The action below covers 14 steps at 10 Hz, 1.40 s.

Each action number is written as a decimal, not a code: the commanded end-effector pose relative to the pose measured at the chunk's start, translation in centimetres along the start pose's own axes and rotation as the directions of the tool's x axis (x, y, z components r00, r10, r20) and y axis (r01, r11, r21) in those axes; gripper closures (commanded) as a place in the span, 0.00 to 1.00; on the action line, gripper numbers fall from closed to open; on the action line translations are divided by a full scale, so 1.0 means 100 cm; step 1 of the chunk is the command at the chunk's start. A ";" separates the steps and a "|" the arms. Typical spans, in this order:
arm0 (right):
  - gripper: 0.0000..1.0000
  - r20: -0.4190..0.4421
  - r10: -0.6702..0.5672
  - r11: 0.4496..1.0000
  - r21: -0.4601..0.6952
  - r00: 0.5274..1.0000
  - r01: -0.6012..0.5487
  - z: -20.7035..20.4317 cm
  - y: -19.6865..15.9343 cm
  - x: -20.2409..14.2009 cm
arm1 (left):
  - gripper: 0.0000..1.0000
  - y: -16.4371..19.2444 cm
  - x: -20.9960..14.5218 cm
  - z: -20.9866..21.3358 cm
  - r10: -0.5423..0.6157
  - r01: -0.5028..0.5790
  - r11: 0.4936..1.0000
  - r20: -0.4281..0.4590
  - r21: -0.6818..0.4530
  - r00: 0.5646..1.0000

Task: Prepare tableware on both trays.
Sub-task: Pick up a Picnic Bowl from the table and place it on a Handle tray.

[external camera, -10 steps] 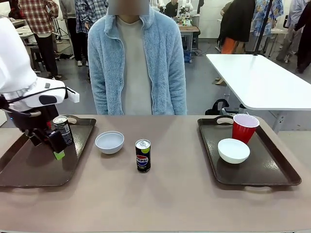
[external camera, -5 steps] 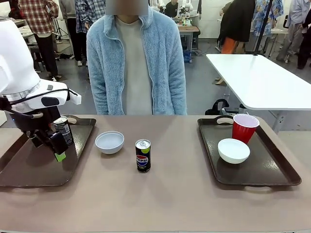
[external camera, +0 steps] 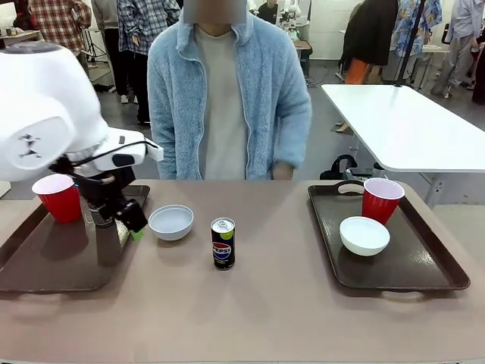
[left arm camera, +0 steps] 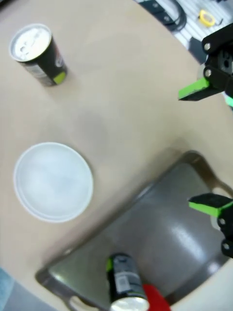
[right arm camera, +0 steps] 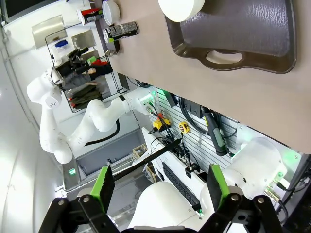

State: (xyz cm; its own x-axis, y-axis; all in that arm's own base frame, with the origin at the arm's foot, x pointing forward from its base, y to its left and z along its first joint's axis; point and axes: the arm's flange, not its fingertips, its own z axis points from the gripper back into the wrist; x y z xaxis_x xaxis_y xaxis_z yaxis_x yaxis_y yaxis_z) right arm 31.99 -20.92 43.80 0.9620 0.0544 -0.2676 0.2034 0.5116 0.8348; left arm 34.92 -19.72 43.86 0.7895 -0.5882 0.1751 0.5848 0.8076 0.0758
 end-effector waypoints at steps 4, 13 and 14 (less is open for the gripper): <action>0.00 0.000 0.004 1.000 0.006 1.000 -0.004 0.001 0.001 -0.001 | 0.00 -0.003 0.032 -0.038 0.001 -0.001 1.000 0.011 -0.009 1.000; 0.00 0.000 0.004 1.000 0.006 1.000 -0.004 0.001 0.001 -0.001 | 0.00 -0.036 -0.066 0.035 -0.187 0.177 0.978 -0.080 -0.114 0.979; 0.00 0.000 0.004 1.000 0.006 1.000 -0.004 0.001 0.001 -0.001 | 0.00 -0.037 -0.066 0.035 -0.181 0.172 0.979 -0.080 -0.110 0.980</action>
State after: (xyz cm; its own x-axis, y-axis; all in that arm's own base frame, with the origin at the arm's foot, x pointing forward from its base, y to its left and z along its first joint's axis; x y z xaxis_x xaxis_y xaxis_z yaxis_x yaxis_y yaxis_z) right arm 31.99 -20.90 43.79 0.9618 0.0547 -0.2681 0.2036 0.5118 0.8347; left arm 26.73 -18.90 47.03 0.6778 -0.7318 0.0712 0.7340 0.6792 -0.0073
